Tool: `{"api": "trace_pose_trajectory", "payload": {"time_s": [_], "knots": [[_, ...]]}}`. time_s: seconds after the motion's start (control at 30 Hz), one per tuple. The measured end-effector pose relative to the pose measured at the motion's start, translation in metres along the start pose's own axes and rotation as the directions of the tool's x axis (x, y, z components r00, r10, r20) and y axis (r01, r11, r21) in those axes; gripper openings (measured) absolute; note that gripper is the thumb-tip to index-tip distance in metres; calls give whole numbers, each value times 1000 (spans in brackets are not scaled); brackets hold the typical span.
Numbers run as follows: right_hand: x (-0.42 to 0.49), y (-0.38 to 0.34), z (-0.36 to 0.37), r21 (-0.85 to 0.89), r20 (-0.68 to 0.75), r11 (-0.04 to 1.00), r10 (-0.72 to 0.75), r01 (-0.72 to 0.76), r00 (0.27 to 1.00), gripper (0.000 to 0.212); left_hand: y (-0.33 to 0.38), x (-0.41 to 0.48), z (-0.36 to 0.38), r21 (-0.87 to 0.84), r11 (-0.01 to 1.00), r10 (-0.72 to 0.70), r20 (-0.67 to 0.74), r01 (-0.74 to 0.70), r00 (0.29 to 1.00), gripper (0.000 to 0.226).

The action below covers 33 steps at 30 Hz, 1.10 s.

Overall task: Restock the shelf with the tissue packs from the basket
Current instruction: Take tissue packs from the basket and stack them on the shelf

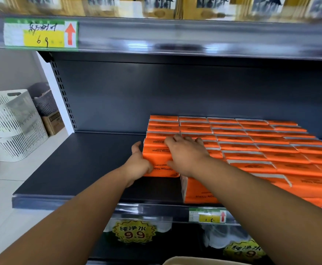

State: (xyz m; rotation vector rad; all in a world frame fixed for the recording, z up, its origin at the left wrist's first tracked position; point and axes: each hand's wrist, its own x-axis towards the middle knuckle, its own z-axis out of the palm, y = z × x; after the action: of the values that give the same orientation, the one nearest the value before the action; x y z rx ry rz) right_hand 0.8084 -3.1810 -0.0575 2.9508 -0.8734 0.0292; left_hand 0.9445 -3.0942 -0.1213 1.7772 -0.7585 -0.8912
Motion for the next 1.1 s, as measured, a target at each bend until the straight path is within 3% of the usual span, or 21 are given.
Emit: {"api": "trace_pose_trajectory", "payload": {"time_s": [0.2, 0.3, 0.4, 0.57, 0.8, 0.93, 1.1], "knots": [[-31, 14, -7, 79, -88, 997, 28, -21, 996, 57, 24, -15, 0, -6, 999, 47, -140, -48, 989, 109], [-48, 29, -13, 117, -139, 992, 72, -56, 988, 53, 43, -28, 10, 104, 993, 80, -268, -54, 960, 90], [-69, 44, -24, 171, -184, 982, 107, -75, 977, 50, 61, -44, 24, 233, 964, 200, -319, -128, 926, 62], [-110, 67, -34, 199, -245, 974, 154, -106, 957, 47, 83, -74, 54, 350, 904, 322, -173, -247, 931, 57], [-172, 87, -28, 200, -231, 968, 197, -151, 953, 44, 85, -120, 110, 578, 710, 383, 161, -402, 909, 43], [-204, 93, -15, 203, -181, 965, 206, -168, 962, 44, 68, -143, 137, 666, 624, 396, 181, -409, 900, 29], [-238, 91, 42, 189, -106, 965, 203, -180, 974, 43, -4, -161, 169, 722, 615, 279, 176, -316, 944, 35]]}}
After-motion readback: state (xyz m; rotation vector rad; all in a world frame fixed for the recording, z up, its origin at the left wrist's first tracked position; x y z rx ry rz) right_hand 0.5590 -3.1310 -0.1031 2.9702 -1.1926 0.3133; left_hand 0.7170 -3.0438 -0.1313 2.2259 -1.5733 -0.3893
